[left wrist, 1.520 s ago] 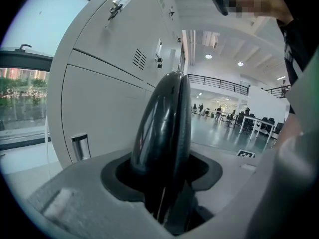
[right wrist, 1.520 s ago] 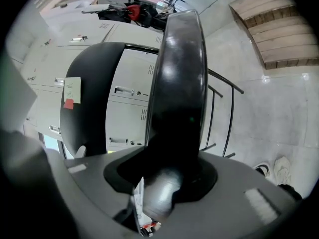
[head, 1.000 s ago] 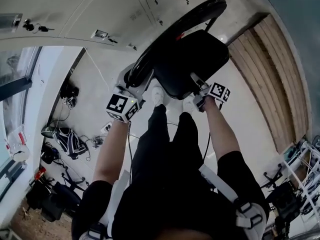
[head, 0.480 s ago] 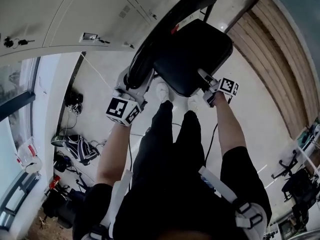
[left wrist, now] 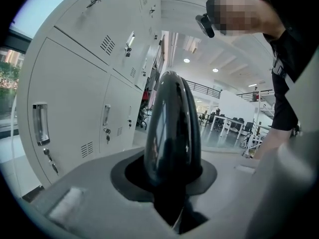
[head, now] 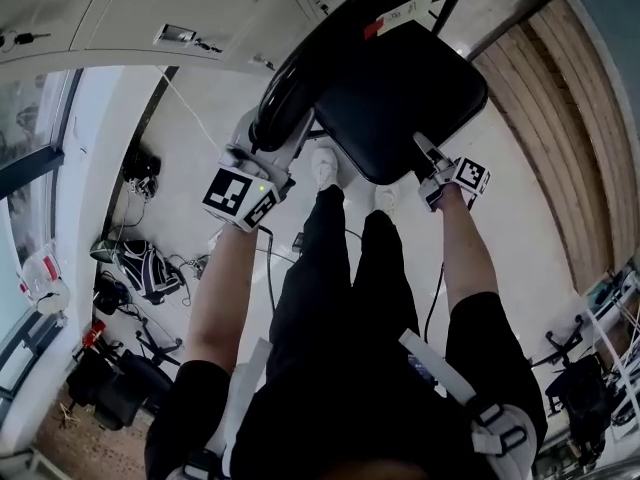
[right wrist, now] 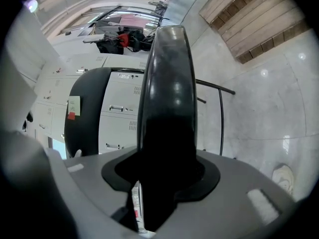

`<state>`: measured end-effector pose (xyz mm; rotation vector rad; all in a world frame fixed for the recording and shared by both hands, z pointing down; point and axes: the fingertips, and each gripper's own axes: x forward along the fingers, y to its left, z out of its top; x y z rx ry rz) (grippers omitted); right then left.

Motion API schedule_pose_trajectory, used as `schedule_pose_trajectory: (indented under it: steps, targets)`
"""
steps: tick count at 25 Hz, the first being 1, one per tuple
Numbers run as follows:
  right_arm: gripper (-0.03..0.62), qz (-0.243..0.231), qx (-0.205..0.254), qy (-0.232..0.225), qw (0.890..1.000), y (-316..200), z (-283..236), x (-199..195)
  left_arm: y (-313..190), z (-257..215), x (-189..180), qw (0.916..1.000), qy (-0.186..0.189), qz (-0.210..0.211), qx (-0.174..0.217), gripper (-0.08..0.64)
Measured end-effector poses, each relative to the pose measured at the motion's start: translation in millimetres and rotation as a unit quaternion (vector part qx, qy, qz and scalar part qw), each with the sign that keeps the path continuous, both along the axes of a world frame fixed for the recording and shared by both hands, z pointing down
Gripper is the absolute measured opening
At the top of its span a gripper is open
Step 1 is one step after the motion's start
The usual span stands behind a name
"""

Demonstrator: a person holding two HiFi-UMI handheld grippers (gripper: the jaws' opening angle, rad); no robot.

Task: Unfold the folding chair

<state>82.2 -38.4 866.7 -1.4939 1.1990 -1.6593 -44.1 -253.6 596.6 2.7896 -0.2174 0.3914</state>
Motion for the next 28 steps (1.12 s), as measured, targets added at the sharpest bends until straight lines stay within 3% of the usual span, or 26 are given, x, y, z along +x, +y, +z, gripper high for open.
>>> schedule_pose_trajectory:
  steps: [3,5,6,9,11,14,16,18,20,23,25,28]
  targets:
    - [0.207,0.007,-0.002,0.005,1.000,-2,0,-1,-3,1,0,1.0000,-0.001,0.001,0.001,0.107]
    - [0.282,0.005,-0.022,0.022,1.000,1,2,1,-5,2,-1,1.0000,-0.001,0.001,-0.002,0.107]
    - [0.314,0.002,-0.038,0.035,0.999,5,4,2,-5,2,-1,1.0000,-0.002,0.000,-0.002,0.107]
    - [0.298,-0.020,-0.102,0.107,0.989,14,0,7,-6,3,-2,1.0000,-0.003,0.000,-0.002,0.109]
    - [0.315,-0.036,-0.158,0.162,0.973,23,-7,12,-6,4,-2,1.0000,-0.003,-0.001,-0.002,0.109]
    - [0.278,-0.039,-0.234,0.257,0.937,37,-27,17,-5,4,-3,1.0000,-0.004,0.001,-0.005,0.109]
    - [0.215,-0.048,-0.251,0.330,0.909,30,-48,14,-6,6,-3,1.0000,-0.001,0.002,-0.005,0.109]
    - [0.151,-0.078,-0.231,0.377,0.893,8,-62,-3,-9,6,-2,1.0000,0.002,0.004,-0.007,0.109]
    - [0.127,-0.113,-0.212,0.381,0.893,-18,-59,-28,-16,8,-1,0.9999,0.006,0.007,-0.009,0.109]
    - [0.051,-0.117,-0.248,0.350,0.896,-30,-26,-48,-32,11,0,0.9998,0.009,0.011,-0.012,0.109]
    - [0.005,-0.122,-0.275,0.364,0.882,-28,-11,-46,-41,14,0,0.9997,0.010,0.012,-0.017,0.109]
    - [0.005,-0.182,-0.281,0.417,0.845,-34,-1,-50,-57,19,-2,0.9996,0.013,0.012,-0.023,0.109]
